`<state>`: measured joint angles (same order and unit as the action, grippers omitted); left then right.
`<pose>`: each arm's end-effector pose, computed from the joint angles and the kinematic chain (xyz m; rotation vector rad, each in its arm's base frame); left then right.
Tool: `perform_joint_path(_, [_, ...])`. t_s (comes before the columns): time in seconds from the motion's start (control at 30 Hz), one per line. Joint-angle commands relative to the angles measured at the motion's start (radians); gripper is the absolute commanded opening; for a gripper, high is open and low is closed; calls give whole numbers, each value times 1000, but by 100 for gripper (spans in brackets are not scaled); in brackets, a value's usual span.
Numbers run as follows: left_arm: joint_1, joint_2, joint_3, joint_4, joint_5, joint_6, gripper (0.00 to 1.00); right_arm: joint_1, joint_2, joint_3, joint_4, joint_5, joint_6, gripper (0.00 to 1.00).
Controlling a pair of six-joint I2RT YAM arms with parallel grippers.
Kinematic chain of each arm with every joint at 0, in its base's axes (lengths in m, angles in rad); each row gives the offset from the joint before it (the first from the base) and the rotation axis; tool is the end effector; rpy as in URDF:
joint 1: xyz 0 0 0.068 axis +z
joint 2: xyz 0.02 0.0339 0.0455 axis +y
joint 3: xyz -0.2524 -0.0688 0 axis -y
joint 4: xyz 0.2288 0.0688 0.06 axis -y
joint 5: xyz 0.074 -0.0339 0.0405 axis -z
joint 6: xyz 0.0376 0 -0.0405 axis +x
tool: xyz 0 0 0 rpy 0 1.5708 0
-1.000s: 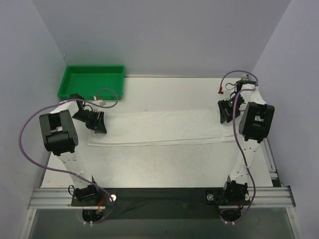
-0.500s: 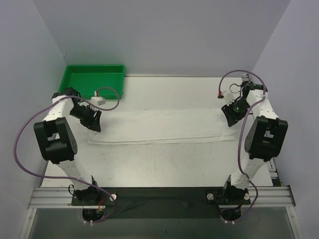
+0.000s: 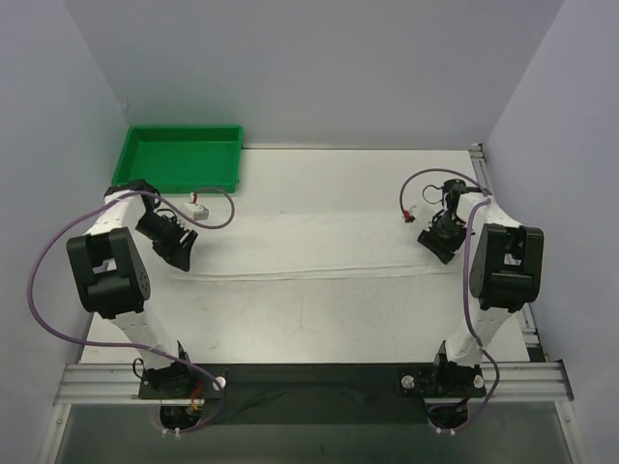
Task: Roll the towels
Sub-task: Fold the towel
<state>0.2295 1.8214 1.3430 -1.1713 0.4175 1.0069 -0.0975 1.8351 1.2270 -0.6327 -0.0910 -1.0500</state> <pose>0.3003 0.0545 0.1979 1.0800 2.7013 -0.5687 0.3428 -0.0301 0.1702 -1.3081 2.4893 -0.1466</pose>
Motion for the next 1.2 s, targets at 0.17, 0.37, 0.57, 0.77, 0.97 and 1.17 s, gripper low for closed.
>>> perform_joint_path(0.17, [-5,-16,-13,5,-49,70,63,5,-27,-35,42,88,-84,47])
perform_joint_path(0.37, [-5,-42,-42,38,-85,122,64,15,-22,-50,42,139,-104,47])
perform_joint_path(0.57, [-12,-30,-54,61,-123,148,59,15,-2,-21,45,137,-82,30])
perform_joint_path(0.77, [-13,-31,-88,111,-160,162,52,15,6,-8,45,139,-82,11])
perform_joint_path(0.97, [-16,-31,-102,148,-187,156,33,15,10,-1,45,142,-67,0])
perform_joint_path(1.17, [-16,-45,-102,148,-187,148,10,9,1,11,44,129,-56,0])
